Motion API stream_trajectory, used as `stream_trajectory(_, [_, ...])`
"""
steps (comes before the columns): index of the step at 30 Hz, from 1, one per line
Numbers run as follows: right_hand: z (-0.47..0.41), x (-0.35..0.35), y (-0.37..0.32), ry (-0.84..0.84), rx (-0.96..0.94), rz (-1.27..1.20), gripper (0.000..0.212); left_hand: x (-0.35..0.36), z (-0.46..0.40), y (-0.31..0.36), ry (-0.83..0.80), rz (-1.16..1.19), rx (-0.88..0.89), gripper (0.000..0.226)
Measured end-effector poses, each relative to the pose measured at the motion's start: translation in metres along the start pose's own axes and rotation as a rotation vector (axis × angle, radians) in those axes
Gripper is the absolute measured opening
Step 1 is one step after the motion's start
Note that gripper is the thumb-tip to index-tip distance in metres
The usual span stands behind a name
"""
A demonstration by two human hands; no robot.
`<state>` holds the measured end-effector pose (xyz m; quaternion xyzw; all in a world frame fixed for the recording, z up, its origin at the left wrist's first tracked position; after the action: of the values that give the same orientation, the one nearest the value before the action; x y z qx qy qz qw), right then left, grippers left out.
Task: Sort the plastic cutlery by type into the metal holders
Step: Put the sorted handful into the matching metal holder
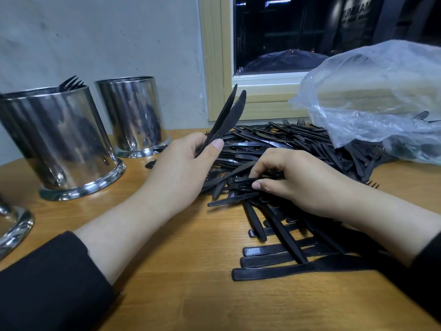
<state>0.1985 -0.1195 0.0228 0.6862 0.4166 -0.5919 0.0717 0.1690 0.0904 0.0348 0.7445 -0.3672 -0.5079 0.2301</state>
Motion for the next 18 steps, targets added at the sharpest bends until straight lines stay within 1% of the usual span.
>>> stream_trajectory(3, [0.001, -0.005, -0.005, 0.07, -0.048, 0.011, 0.004, 0.0, -0.001, -0.001, -0.003, 0.015, -0.005, 0.041])
stream_trajectory(5, [0.003, -0.012, -0.011, 0.171, -0.11, 0.024, 0.008, 0.0, -0.001, -0.002, -0.002, 0.081, -0.016, 0.042])
stream_trajectory(8, [0.01, -0.02, -0.024, 0.272, -0.195, -0.068, 0.012, 0.002, -0.001, -0.001, -0.009, 0.199, -0.044, 0.035])
stream_trajectory(10, [0.012, -0.021, -0.031, 0.282, -0.235, -0.093, 0.016, 0.004, 0.0, 0.0, -0.024, 0.309, -0.079, 0.031])
stream_trajectory(13, [0.013, -0.016, -0.036, 0.256, -0.283, 0.008, 0.024, 0.007, 0.002, -0.001, -0.044, 0.522, -0.181, 0.027])
stream_trajectory(18, [0.012, -0.012, -0.034, 0.205, -0.278, -0.014, 0.03, 0.013, 0.006, 0.0, -0.135, 0.697, -0.249, 0.033])
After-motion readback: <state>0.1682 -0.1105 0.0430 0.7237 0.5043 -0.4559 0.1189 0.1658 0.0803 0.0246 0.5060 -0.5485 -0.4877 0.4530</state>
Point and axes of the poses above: each hand's wrist, its own z-axis away from the middle knuckle, its own x-axis out of the palm, y = z × x, the point moved 3 cm from there along -z, towards the middle knuckle, and after that the axes turned 5 degrees about -y, right-handed, at the moved point
